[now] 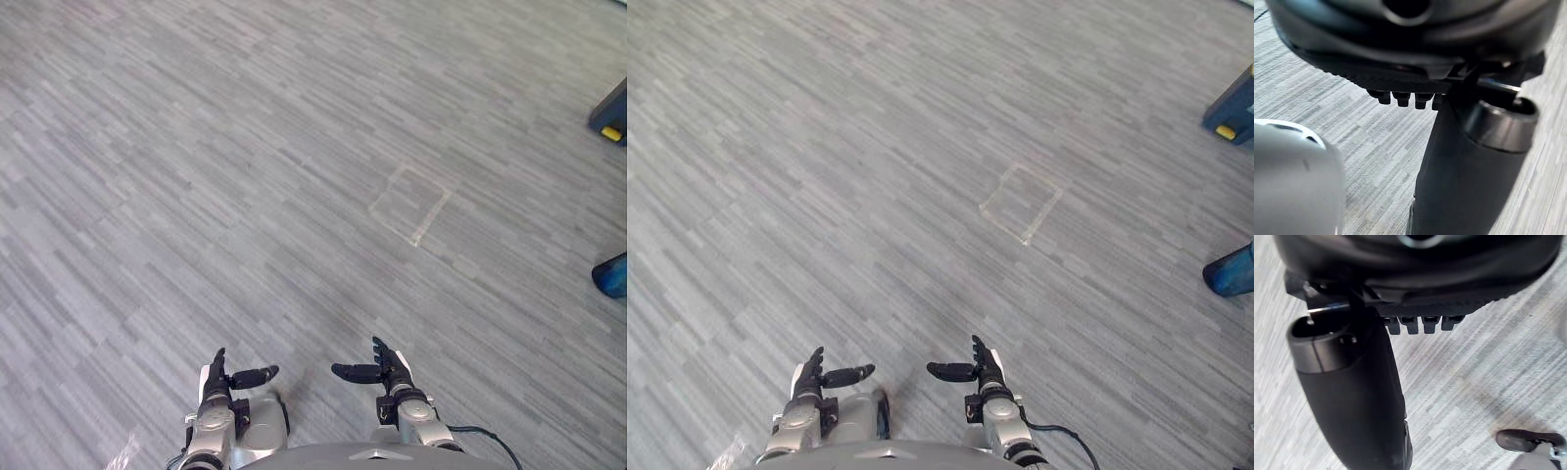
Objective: Organize the slippers on the shoe rack
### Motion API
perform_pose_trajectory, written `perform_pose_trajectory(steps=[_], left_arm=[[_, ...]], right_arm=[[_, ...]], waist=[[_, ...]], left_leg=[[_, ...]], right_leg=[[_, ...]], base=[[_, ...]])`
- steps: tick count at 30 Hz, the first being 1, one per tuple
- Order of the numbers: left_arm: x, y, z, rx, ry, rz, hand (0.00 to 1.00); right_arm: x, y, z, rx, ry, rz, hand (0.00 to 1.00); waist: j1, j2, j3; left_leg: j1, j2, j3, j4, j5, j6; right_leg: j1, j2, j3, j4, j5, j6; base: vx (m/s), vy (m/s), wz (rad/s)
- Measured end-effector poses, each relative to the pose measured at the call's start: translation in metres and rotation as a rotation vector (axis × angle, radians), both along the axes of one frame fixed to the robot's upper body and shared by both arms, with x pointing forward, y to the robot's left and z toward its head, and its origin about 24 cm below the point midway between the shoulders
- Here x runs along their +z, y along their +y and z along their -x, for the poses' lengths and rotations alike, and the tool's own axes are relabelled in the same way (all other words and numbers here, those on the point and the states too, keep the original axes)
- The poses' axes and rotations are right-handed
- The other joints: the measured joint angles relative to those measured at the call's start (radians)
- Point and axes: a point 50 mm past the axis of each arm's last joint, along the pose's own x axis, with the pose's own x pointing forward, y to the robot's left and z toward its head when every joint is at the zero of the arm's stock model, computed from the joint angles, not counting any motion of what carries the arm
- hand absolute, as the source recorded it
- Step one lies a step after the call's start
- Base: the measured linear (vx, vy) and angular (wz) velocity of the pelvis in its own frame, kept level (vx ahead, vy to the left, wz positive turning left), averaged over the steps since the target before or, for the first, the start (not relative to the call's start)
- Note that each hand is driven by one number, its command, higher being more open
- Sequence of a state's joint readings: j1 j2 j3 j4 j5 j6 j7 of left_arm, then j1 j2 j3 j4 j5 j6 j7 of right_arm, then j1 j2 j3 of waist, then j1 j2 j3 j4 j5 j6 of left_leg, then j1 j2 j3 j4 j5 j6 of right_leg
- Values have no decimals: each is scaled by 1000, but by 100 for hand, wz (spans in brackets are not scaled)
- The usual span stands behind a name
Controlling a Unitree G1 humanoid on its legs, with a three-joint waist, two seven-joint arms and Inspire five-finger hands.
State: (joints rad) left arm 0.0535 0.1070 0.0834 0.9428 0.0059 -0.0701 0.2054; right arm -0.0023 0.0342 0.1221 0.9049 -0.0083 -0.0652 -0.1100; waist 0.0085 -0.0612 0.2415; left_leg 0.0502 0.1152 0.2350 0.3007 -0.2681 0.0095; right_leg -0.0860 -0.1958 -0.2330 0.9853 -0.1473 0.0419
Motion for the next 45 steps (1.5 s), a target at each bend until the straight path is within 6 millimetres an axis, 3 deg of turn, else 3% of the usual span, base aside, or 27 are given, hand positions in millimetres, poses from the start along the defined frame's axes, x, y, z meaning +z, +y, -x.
perform_pose_trajectory(steps=[2,4,6,7,8,10,11,12,13,15,17,20,22,23,24,26,28,29,31,32,34,36,39,40,41,43,45], left_arm=[[-2,-1,2,-5,16,2,100],[-4,-2,4,-9,34,9,100],[-7,-5,10,-23,55,17,100],[-8,-6,13,-27,66,24,100],[-9,-13,11,-33,72,41,100],[-8,-20,5,-57,53,54,100],[-9,-23,6,-59,58,66,100],[-9,-23,5,-55,55,69,100],[-9,-24,5,-35,50,79,100],[-7,-20,5,12,27,82,100],[0,-10,-2,31,-26,55,100],[4,-9,-7,34,-58,48,100],[6,-10,-12,31,-78,48,100],[7,-12,-13,37,-88,56,100],[6,-13,-12,40,-84,60,100],[5,-9,-14,35,-73,46,100],[5,-10,-15,36,-68,52,100],[4,-10,-13,38,-56,56,100],[0,-10,-7,54,-30,69,100],[-2,-9,-2,53,-3,64,100],[-5,-4,7,33,28,44,100],[-5,0,8,32,30,34,100],[-8,-3,14,35,53,51,100],[-8,-1,15,45,61,55,100],[-8,3,16,45,64,44,100],[-12,-10,20,38,83,74,100],[-12,-14,19,20,85,78,100]], right_arm=[[6,1,-7,40,-43,11,100],[12,1,-14,46,-95,2,100],[12,1,-14,49,-99,2,100],[9,-1,-9,55,-83,9,100],[10,-2,-14,73,-86,24,100],[12,-4,-21,77,-94,33,100],[10,-5,-16,71,-78,31,100],[10,-4,-12,74,-74,31,100],[10,-2,-10,78,-70,29,100],[10,0,-6,71,-66,22,100],[9,8,-4,61,-58,-2,100],[13,9,-12,60,-81,-3,100],[15,7,-17,44,-91,-2,100],[13,3,-18,32,-83,9,100],[11,-1,-15,30,-69,24,100],[4,2,-8,36,-23,25,100],[2,2,-4,36,-6,27,100],[-1,0,0,38,14,32,100],[-4,1,3,51,32,36,100],[-5,2,5,57,42,33,100],[-3,5,1,88,33,33,100],[1,9,-8,120,0,36,100],[2,9,-11,138,-6,49,100],[0,8,-7,138,8,50,100],[-2,9,-2,143,17,48,100],[-2,-3,-5,143,15,80,100],[-1,-10,-6,136,13,96,100]], waist=[[-23,23,13],[-33,21,14],[-44,4,8],[-50,-6,-2],[-37,37,1],[-41,46,1],[-41,50,-1],[-41,67,-3],[-37,76,-2],[-31,88,-2],[-5,54,-8],[12,40,-8],[26,34,0],[37,34,3],[43,42,1],[32,5,-9],[33,10,-9],[35,16,-10],[40,19,-5],[33,33,3],[12,49,-1],[2,56,-5],[1,58,-5],[-1,49,-7],[0,17,-18],[5,87,-29],[-8,105,-34]], left_leg=[[115,41,17,-83,2,-3],[159,59,25,-112,2,-3],[215,46,26,-143,-2,-19],[264,45,17,-154,-15,-63],[286,80,15,-157,-14,-68],[278,88,-32,-100,68,-105],[240,104,-79,33,95,-119],[141,142,-149,284,178,-174],[85,161,-178,412,253,-197],[-36,204,-178,686,215,-223],[-203,214,-74,779,79,-152],[-282,151,-33,516,8,-110],[-312,78,-70,284,19,-103],[-324,27,-134,65,113,-100],[-304,17,-147,20,262,-109],[-302,-18,-126,83,200,-37],[-306,-16,-120,149,132,-20],[-272,-13,-96,164,76,-8],[-166,-14,-27,116,44,4],[-79,-19,15,81,30,9],[33,-19,59,12,27,13],[98,-10,93,-59,28,12],[128,-10,113,-99,27,12],[148,-21,113,-113,22,-9],[168,-50,103,-114,3,-43],[191,-4,83,-101,-11,-58],[181,16,57,-53,-12,-61]], right_leg=[[-149,68,-76,-129,-97,-58],[-241,91,-120,-354,-82,-48],[-247,107,-132,-675,45,-23],[-219,109,-131,-753,280,-78],[-220,136,-132,-706,243,-113],[-250,141,-113,-582,116,-119],[-230,147,-113,-553,62,-118],[-169,174,-115,-583,27,-114],[-130,195,-108,-609,18,-120],[-46,238,-90,-658,-2,-140],[106,256,-30,-760,-12,-131],[182,236,29,-816,-8,-124],[225,209,66,-843,-10,-113],[268,185,99,-863,-30,-81],[298,183,126,-879,-49,-49],[314,133,150,-876,-35,-13],[310,125,157,-825,-34,-7],[266,114,168,-686,-37,-3],[147,57,149,-372,-7,62],[87,13,108,-195,-19,54],[23,-25,-16,-105,-61,-12],[-57,-11,-168,-231,-93,-49],[-115,19,-229,-446,-71,-45],[-120,62,-230,-641,44,-53],[-120,79,-206,-727,202,-135],[-109,126,-185,-709,168,-128],[-106,141,-185,-689,113,-125]], base=[[553,-56,-6],[631,-134,14],[524,-175,38],[621,-207,15],[732,-256,-9],[639,-258,-25],[512,-224,-10],[505,-201,-15],[403,-130,-17],[454,-86,-37],[583,-52,-63],[439,52,-65],[523,236,-71],[589,315,-88],[629,318,-78],[507,263,-25],[380,233,-18],[460,285,-49],[411,264,-84],[365,231,-91],[352,184,-71],[362,81,-41],[299,-13,-12],[377,-77,3],[373,-101,-3],[430,-112,-42],[357,-112,-23]])
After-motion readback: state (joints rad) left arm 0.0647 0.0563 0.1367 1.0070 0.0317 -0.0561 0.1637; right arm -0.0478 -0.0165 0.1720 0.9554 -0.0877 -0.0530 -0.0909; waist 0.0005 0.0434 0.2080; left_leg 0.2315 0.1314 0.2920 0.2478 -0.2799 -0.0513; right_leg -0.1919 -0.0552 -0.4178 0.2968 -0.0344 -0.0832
